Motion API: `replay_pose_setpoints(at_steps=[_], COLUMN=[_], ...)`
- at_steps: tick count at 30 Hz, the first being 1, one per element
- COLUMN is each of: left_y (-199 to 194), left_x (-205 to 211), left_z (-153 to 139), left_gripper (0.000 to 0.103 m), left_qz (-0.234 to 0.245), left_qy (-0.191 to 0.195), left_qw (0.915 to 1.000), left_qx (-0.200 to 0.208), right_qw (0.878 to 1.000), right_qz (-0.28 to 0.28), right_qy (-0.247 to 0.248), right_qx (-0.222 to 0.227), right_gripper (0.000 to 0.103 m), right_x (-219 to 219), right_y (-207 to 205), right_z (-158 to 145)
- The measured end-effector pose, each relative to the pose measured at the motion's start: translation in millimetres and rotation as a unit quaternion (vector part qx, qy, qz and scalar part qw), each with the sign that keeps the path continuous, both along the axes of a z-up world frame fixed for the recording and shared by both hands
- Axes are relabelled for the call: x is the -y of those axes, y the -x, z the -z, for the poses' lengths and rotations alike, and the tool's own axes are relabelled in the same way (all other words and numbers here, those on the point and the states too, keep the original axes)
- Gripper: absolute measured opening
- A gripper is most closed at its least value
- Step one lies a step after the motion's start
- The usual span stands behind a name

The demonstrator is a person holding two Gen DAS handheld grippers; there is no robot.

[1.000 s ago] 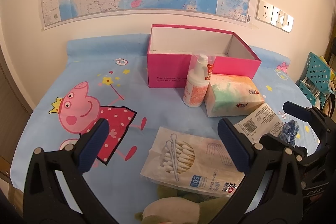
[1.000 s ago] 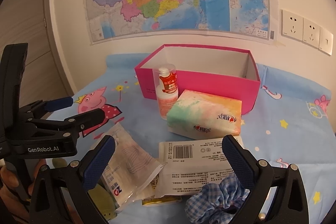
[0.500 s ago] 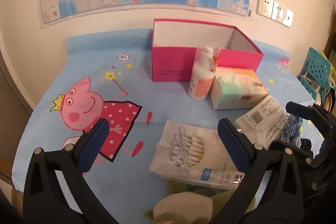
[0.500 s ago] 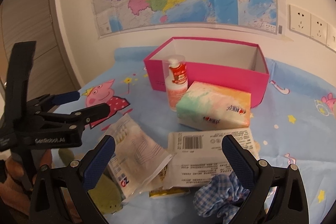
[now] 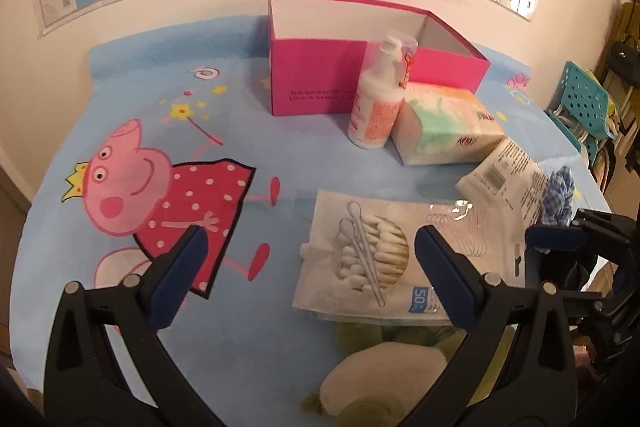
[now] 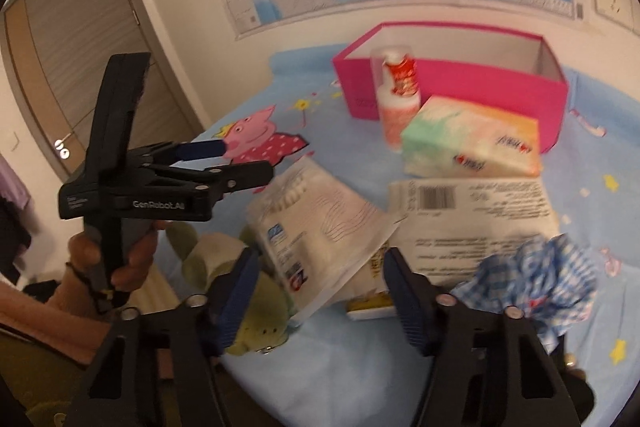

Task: Organize soft objects
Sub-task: 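Move the left tool toward the cotton-swab bag on the sheet, then grasp the cotton-swab bag with the left gripper and lift it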

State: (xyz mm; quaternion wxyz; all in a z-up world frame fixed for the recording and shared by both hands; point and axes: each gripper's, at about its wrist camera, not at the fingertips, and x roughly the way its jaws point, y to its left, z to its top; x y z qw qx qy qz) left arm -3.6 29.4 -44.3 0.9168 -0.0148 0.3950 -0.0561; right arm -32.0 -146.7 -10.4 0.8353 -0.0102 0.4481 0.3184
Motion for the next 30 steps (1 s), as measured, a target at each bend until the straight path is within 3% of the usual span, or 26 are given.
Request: replay_pose_setpoints(at_steps=[9, 17, 25, 30], left_y=[-5.4, -9.3, -10.5, -12.5], left_x=[6.9, 11.5, 12.6, 12.2], left_z=[9.9, 20.0, 24.9, 28.0], left_gripper=[0.103, 0.099, 0.097, 0.086], left_qz=[0.022, 0.044, 0.059, 0.081], left_qy=[-0.004, -0.002, 0.007, 0.035], left_qw=[0.9996, 0.9986, 0.9975, 0.9948], left_qx=[-0.015, -0.031, -0.038, -0.050], right_qw=[0.999, 0.999, 0.998, 0.998], right_qz=[0.009, 0.013, 0.020, 0.022], right_qy=[-0.001, -0.010, -0.011, -0.012], right_qx=[-0.045, -0.052, -0.054, -0.052], right_gripper=[0.059, 0.057, 0.045, 0.033], right_x=[-3.8, -5.7, -7.6, -6.9], right_y=[-10.1, -16.8, -25.7, -28.9], right_z=[17.5, 18.6, 22.9, 24.1])
